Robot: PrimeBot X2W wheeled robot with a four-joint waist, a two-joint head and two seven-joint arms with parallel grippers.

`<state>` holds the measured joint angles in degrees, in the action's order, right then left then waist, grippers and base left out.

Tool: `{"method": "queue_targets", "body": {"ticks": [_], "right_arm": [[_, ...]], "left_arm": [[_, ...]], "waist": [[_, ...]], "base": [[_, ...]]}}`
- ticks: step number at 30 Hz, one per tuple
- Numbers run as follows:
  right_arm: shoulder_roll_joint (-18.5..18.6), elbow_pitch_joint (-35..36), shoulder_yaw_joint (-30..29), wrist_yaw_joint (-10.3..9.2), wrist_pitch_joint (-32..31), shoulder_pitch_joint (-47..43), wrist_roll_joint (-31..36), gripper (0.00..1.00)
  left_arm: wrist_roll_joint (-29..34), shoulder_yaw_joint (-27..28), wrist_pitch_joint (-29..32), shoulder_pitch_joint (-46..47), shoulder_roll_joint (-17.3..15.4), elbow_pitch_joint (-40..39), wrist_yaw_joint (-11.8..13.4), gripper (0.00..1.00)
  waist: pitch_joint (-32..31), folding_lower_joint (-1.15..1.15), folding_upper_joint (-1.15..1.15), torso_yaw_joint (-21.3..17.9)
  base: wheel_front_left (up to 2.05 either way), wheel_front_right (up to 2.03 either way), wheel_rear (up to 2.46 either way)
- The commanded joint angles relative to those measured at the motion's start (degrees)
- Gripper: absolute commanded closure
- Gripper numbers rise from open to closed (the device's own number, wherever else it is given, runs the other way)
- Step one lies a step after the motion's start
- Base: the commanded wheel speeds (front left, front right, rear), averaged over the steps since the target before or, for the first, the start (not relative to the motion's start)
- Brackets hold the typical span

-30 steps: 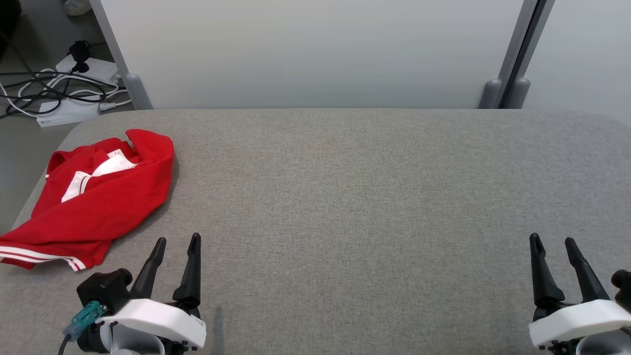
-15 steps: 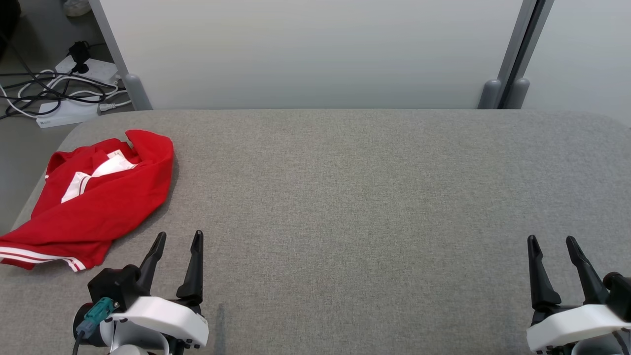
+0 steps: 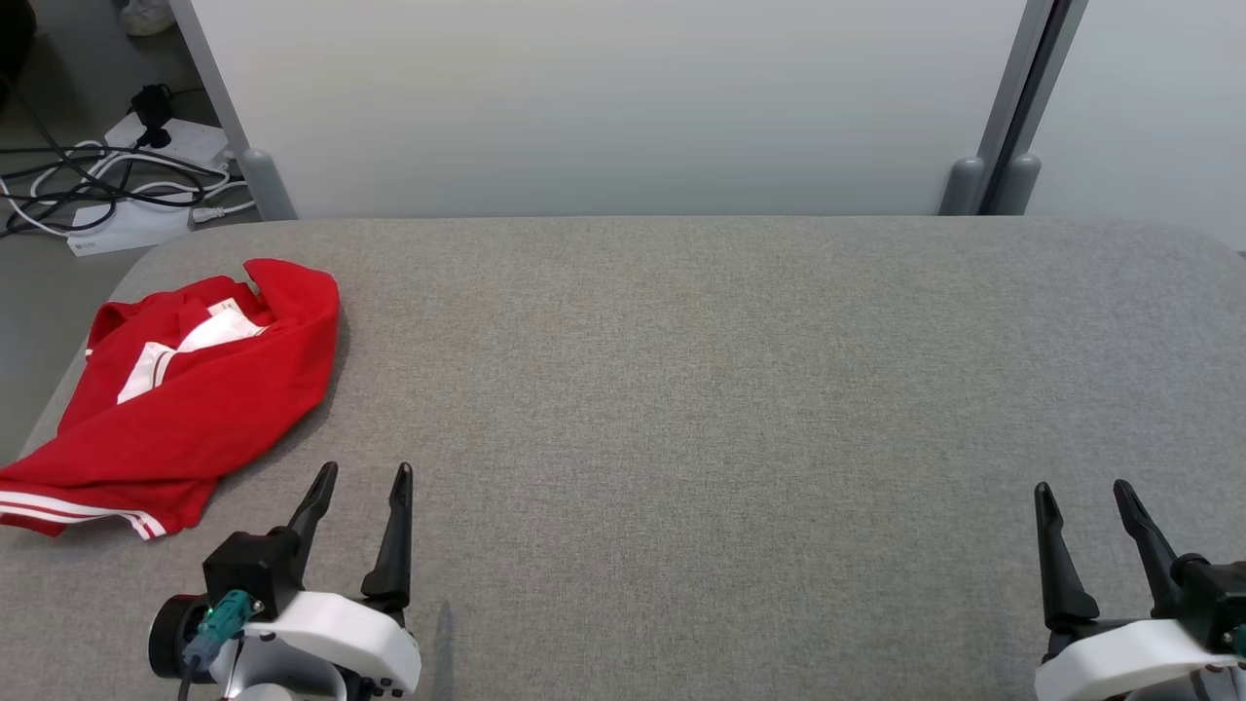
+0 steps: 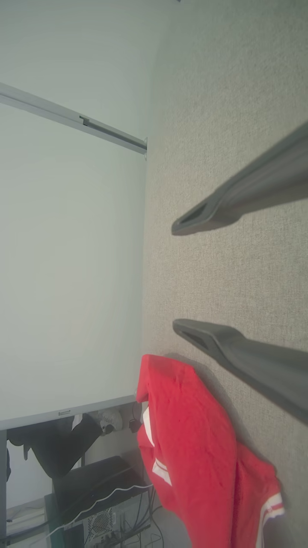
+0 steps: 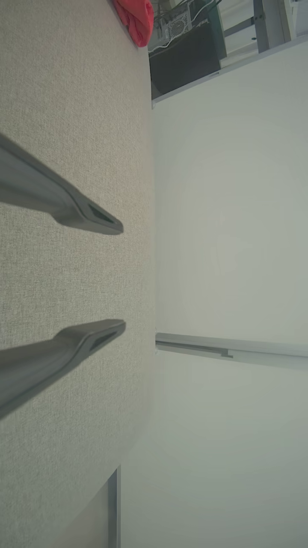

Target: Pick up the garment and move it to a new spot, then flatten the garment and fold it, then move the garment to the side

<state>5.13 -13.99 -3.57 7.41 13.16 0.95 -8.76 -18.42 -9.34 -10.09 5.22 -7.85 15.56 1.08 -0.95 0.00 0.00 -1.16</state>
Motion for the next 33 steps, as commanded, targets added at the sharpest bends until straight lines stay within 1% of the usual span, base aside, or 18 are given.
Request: {"method": "queue_targets", "body": {"ticks": [1, 6, 15, 19, 25, 33], "right_arm": [[0.70, 1.02, 0.90, 0.08, 0.97, 1.25, 1.78, 0.00], [0.83, 0.64, 0.88, 0.08, 1.78, 1.33, 3.90, 0.00], [0.89, 0.16, 0.51, 0.08, 1.80, 1.45, 2.19, 0.00], [0.66, 0.27, 0.10, 0.08, 1.80, 1.39, 1.26, 0.00], [0.83, 1.10, 1.33, 0.08, 1.81, 1.65, 0.79, 0.00], [0.79, 2.53, 3.78, 0.08, 1.72, 2.15, 0.05, 0.00]], "left_arm": [[1.60, 1.50, -0.34, 3.35, -0.81, -1.16, 0.44, 0.00], [3.99, 1.11, -0.93, 3.48, -0.89, -1.24, 1.11, 0.00], [2.74, 1.20, -0.38, 3.36, -0.71, -1.13, 1.41, 0.00], [2.73, 0.95, -0.29, 3.46, -0.74, -1.18, 1.68, 0.00], [2.42, 0.71, -0.49, 3.93, -0.55, -1.35, 1.96, 0.00], [1.80, 0.96, -0.86, 3.24, -0.31, -2.19, 2.93, 0.00]], "waist": [[-0.04, 0.00, 0.00, 0.01], [-0.14, 0.00, 0.00, -0.02], [-0.22, 0.00, 0.00, 0.21], [-0.08, 0.00, 0.00, 1.04], [0.07, 0.00, 0.00, 4.93], [0.10, 0.00, 0.00, 12.45]], "base": [[0.00, 0.00, 0.00], [0.00, 0.00, 0.00], [0.00, 0.00, 0.00], [0.00, 0.00, 0.00], [0.00, 0.00, 0.00], [0.00, 0.00, 0.00]]}}
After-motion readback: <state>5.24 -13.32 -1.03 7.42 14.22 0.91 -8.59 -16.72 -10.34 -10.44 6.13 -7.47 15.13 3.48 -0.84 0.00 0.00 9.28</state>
